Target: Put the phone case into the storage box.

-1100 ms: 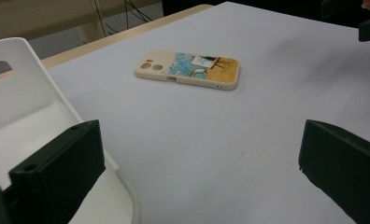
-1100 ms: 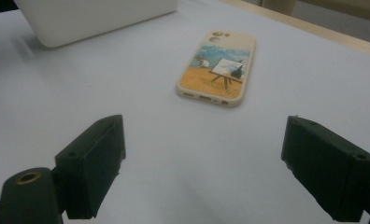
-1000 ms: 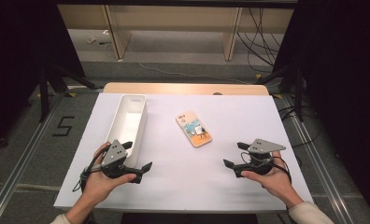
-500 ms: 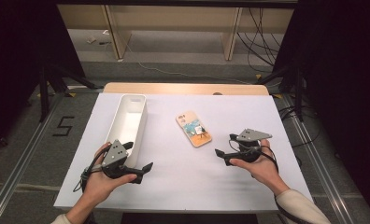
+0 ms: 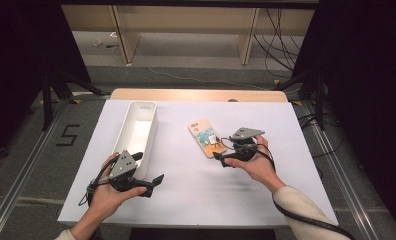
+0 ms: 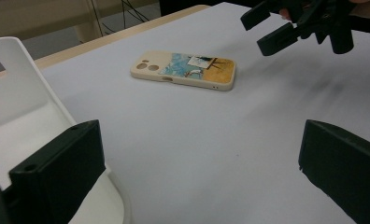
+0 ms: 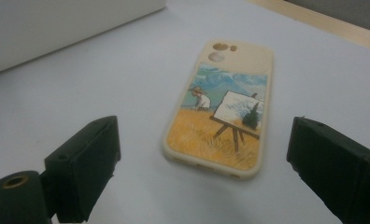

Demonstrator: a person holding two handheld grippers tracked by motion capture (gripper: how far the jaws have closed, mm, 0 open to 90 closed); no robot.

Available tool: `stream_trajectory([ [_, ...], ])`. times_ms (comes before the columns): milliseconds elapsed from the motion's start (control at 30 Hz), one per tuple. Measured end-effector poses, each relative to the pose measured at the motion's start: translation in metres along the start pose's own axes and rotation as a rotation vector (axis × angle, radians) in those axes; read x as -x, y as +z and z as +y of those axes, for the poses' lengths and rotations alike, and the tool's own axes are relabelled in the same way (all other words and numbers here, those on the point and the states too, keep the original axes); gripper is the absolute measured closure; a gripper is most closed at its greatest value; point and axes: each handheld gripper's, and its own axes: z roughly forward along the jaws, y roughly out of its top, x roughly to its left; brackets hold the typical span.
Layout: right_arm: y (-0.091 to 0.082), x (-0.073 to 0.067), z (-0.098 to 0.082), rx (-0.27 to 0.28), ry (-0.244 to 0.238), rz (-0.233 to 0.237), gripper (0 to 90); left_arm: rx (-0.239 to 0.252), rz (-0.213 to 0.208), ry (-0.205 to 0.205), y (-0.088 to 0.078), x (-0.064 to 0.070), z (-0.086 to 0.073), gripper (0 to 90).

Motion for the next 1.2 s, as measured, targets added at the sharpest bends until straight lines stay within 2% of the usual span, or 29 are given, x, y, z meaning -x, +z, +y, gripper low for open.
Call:
stream_trajectory([
  [67,0.013,-0.001,0.005,-0.024,0.003,-0.003,9.1,0.000,-0.001,0.000,0.000,0.000,0.000,0.0],
  [200,0.024,0.000,0.010,-0.051,0.005,-0.009,7.9,0.001,-0.003,-0.001,0.000,0.000,0.000,0.0],
  [300,0.039,0.004,0.015,-0.087,0.010,-0.031,7.4,0.001,-0.002,-0.003,0.000,0.000,0.000,0.0],
  [567,0.061,0.005,0.015,-0.152,0.031,-0.053,6.1,0.002,-0.005,-0.004,0.000,0.000,0.000,0.0],
  [633,0.070,0.005,0.015,-0.183,0.039,-0.059,5.4,0.002,-0.006,-0.004,0.000,0.001,0.000,0.0],
  [1200,0.085,0.008,0.017,-0.273,0.042,-0.094,3.6,0.000,-0.010,0.001,0.000,0.001,-0.001,0.0],
])
